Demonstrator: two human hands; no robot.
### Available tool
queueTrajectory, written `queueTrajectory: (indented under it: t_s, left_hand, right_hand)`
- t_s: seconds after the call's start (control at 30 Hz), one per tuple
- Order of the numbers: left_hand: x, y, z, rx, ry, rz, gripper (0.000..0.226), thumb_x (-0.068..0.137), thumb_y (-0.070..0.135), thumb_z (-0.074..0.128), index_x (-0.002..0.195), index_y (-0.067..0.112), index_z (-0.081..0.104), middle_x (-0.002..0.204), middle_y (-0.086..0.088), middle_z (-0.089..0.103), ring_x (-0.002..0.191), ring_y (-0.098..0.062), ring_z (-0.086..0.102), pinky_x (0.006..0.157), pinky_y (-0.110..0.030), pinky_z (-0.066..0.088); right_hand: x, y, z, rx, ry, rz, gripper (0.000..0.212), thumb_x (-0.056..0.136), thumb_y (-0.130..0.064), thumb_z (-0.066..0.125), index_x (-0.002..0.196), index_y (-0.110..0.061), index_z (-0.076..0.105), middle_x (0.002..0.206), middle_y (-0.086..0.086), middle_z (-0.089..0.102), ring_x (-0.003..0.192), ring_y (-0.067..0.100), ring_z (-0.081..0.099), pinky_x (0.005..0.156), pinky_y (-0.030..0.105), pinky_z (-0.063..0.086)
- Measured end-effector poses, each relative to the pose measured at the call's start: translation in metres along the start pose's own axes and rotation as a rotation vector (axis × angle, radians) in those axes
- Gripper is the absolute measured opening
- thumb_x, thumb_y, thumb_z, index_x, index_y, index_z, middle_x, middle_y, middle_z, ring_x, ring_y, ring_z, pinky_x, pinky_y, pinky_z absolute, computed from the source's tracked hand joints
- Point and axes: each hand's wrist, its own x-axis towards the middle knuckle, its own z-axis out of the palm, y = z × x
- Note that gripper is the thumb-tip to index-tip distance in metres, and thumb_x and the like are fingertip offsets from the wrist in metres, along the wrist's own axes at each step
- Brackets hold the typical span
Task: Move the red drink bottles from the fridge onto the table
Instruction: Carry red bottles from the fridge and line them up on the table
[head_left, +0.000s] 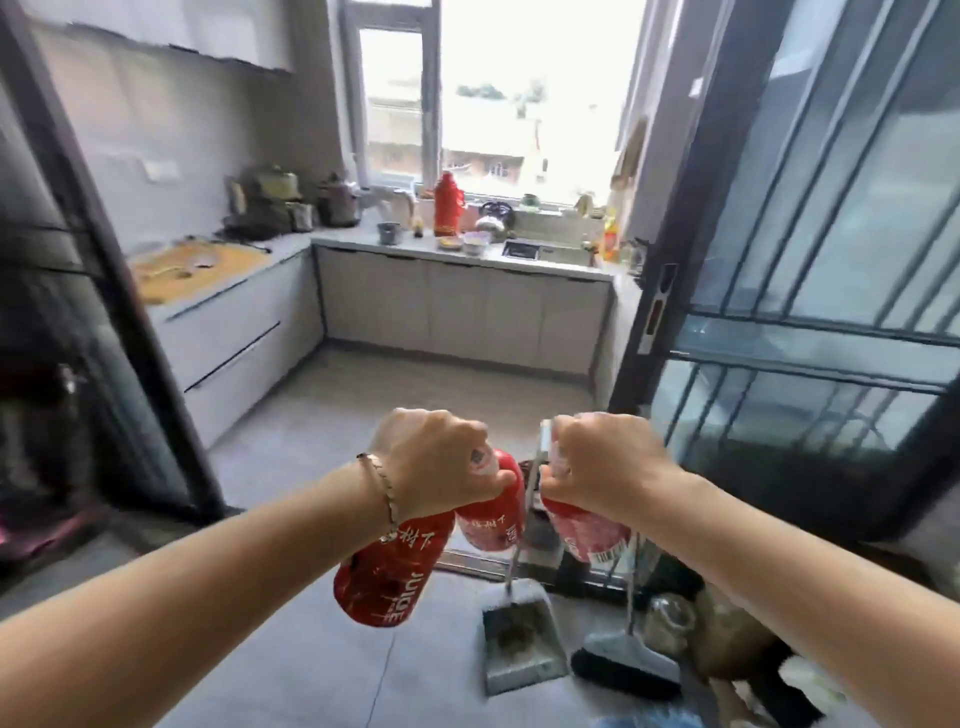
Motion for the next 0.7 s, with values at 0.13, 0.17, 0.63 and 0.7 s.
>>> queueTrajectory:
  t_s: [0.13,0.17,0.63,0.7]
  left_hand:
    - [-0.1,-0.112,0.004,0.09,-0.047,-0.222,0.05,0.085,0.064,0.042,0.098,0.021,0.062,0.092,0.001,0.069,0.08,-0.017,0.064,0.061,-0.024,0.038]
    - [-0.122,-0.135,0.005,0.089,-0.069,-0.265,0.05,0.084,0.065,0.042,0.099,0.021,0.061,0.093,0.001,0.069,0.083,-0.018,0.065,0.062,-0.024,0.038]
    - [-0.447,-0.411,-0.012,0.16,-0.196,-0.993,0.043,0.087,0.06,0.037,0.071,0.021,0.04,0.094,-0.002,0.068,0.091,-0.024,0.065,0.069,-0.026,0.036]
    - [-0.483,-0.445,-0.012,0.165,-0.195,-1.083,0.045,0.086,0.063,0.038,0.071,0.021,0.04,0.093,-0.002,0.068,0.092,-0.025,0.065,0.069,-0.026,0.035]
  right_hand:
    - [0.055,-0.143,0.01,0.069,-0.024,-0.229,0.034,0.092,-0.039,0.045,0.109,-0.015,0.063,0.104,0.002,0.068,0.092,0.024,0.066,0.072,0.028,0.05]
    - [0.065,-0.173,0.01,0.064,-0.041,-0.269,0.034,0.092,-0.039,0.044,0.109,-0.015,0.063,0.105,0.003,0.068,0.092,0.025,0.066,0.07,0.028,0.048]
    - [0.162,-0.633,0.009,0.281,-0.158,-0.846,0.033,0.086,-0.045,0.051,0.104,-0.018,0.057,0.096,-0.001,0.067,0.075,0.017,0.058,0.068,0.029,0.053]
    - [0.172,-0.692,0.011,0.293,-0.185,-0.92,0.035,0.085,-0.045,0.052,0.106,-0.017,0.057,0.097,-0.001,0.065,0.082,0.018,0.063,0.07,0.03,0.054]
